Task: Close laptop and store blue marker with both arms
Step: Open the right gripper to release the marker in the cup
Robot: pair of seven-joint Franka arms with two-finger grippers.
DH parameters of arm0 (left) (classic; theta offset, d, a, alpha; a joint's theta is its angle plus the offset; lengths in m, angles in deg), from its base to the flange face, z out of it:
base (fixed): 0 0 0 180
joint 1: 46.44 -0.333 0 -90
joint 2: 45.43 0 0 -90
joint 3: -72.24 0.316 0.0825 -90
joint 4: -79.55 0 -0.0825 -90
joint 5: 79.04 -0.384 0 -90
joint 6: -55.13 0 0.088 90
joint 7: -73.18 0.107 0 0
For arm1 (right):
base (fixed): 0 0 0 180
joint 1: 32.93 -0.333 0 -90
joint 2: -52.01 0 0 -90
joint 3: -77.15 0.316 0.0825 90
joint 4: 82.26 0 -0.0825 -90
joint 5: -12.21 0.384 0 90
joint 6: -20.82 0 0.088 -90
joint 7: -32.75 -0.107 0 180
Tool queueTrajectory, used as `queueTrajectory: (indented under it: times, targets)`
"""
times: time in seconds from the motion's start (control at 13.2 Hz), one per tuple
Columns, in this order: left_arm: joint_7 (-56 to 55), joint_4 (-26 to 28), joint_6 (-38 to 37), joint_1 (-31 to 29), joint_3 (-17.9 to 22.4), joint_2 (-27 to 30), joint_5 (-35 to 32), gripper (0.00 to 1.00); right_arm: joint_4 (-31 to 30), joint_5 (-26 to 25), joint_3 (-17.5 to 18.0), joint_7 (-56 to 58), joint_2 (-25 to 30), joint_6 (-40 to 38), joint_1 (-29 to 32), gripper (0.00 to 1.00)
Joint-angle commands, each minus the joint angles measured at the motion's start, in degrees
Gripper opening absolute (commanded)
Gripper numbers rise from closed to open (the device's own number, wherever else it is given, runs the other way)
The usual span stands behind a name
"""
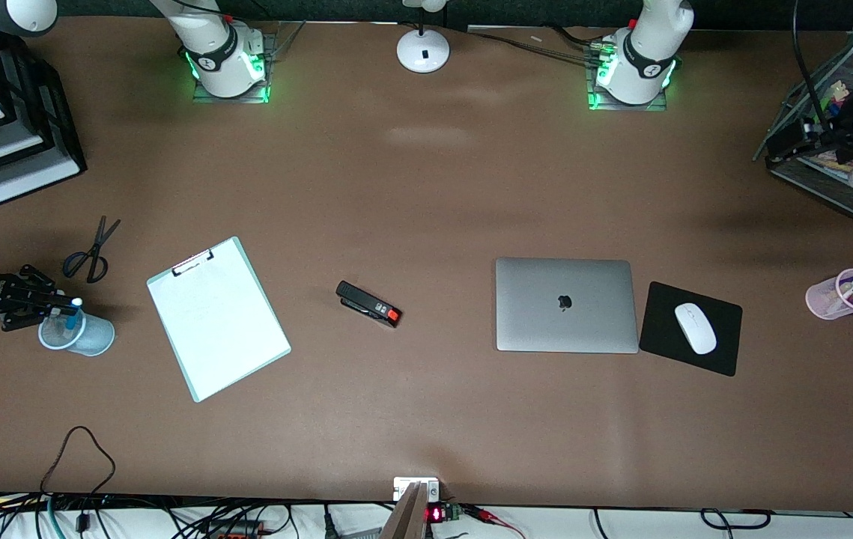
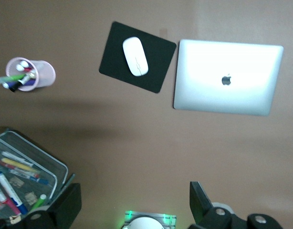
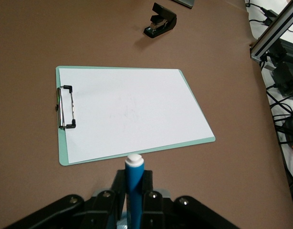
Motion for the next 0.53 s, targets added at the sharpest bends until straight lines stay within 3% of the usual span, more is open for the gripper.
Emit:
queueTrajectory:
  times: [0.0, 0.08, 0.15, 0.23, 0.3, 0.45]
  targets:
    - [3.5, 3.7, 1.8, 0.6, 1.6, 2.7, 1.4, 1.00, 2.2, 1.2, 0.9, 1.1, -1.4, -1.2, 1.9, 0.04]
    - [3.7, 3.7, 2.3, 0.4, 1.5, 2.7, 1.4, 1.00, 2.2, 1.2, 0.9, 1.0, -1.4, -1.0, 1.9, 0.07]
    - [4.3, 3.6, 2.4, 0.4, 1.5, 2.7, 1.4, 1.00, 2.2, 1.2, 0.9, 0.8, -1.5, -0.9, 1.9, 0.30]
    - [5.0, 3.4, 2.7, 0.4, 1.5, 2.6, 1.3, 1.00, 2.2, 1.3, 0.9, 0.3, -1.7, -0.8, 1.9, 0.70]
    - [5.8, 3.3, 2.9, 0.4, 1.5, 2.4, 1.2, 1.00, 2.0, 1.8, 0.9, -0.5, -2.0, -0.9, 2.1, 1.00]
    - [9.1, 3.7, 3.5, 0.4, 1.1, 2.5, 1.3, 1.00, 1.9, 2.7, 0.7, -5.3, -1.7, -1.6, 2.7, 1.00]
